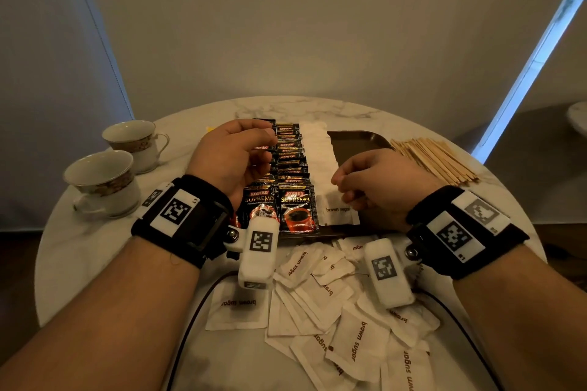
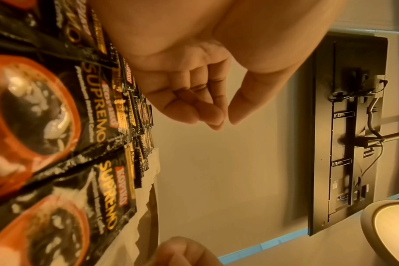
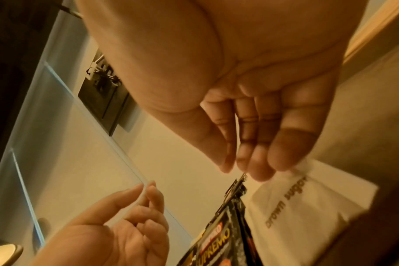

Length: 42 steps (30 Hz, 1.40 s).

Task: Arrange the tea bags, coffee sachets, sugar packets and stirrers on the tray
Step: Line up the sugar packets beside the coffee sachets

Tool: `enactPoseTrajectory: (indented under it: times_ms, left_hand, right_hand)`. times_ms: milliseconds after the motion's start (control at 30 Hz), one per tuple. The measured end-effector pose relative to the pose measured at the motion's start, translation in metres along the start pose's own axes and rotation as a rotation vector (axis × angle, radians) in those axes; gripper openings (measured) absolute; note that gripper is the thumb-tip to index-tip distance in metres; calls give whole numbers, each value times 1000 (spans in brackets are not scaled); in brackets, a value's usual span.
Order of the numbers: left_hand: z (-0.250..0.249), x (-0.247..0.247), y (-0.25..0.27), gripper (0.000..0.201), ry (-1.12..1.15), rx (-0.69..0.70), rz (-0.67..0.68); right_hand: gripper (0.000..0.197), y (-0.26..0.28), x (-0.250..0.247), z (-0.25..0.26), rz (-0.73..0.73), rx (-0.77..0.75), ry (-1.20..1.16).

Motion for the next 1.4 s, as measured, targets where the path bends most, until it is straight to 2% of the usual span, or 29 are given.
enactPoseTrajectory:
  times_ms: [67,133,300,400,467,567,667,733,867,967,1067,1133,1233,1333,1400]
  left_hand:
    - [0,0,1,14,-1,-1,-4]
    - [0,1,2,14,3,-1,-8]
    - [-3,-2,4,14,43,-6,-28]
    - [-5,-3,6,15,75,-10,-46]
    - [-5,-5,8,14,95,-11,-69]
    - [-6,-8,12,14,102,-20,-88]
    - [-10,-13,18,12,111,-19,-93]
    - [-15,-17,27,11,85,-7,-74]
    - [-21,-22,55,9,-175,-30,77]
    - [-15,-28,78,13,-519,-75,233]
    - [-4,-30,102,23,-981,-140,418]
    - [2,-32,115,33,-1223,-202,488]
    - [7,-30,124,43,-1414,-230,517]
    - [11,-28,125,44,-1483,-258,487]
    - [13,-29,126,41,-1489,-293,473]
  right_hand:
    - [12,3,8,-2,87,46,-82]
    - [13,4,7,-5,73,42,-151]
    - [17,-1,-11,-19,-215,7,-493]
    - [44,-2,1,-27,-188,80,-685]
    - [54,0,10,-28,-165,97,-724]
    - [54,2,18,-24,-122,65,-751]
    - [47,5,23,-22,-66,44,-734]
    - [37,4,24,-22,-44,16,-658]
    - [43,18,11,-2,-23,-102,-383]
    - [35,47,12,28,132,-236,48]
    - [47,71,32,46,300,-320,431]
    - [58,84,49,49,396,-344,626]
    - [74,96,67,43,472,-340,897]
    - [86,100,81,35,502,-344,1059]
    - [80,100,86,35,500,-369,1077]
Point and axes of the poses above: each hand's wrist, its own y-axis away from the middle knuckle, its own x-axis out of the palm, z = x × y, the point moved 6 cm from there along -y, towards the middle knuckle
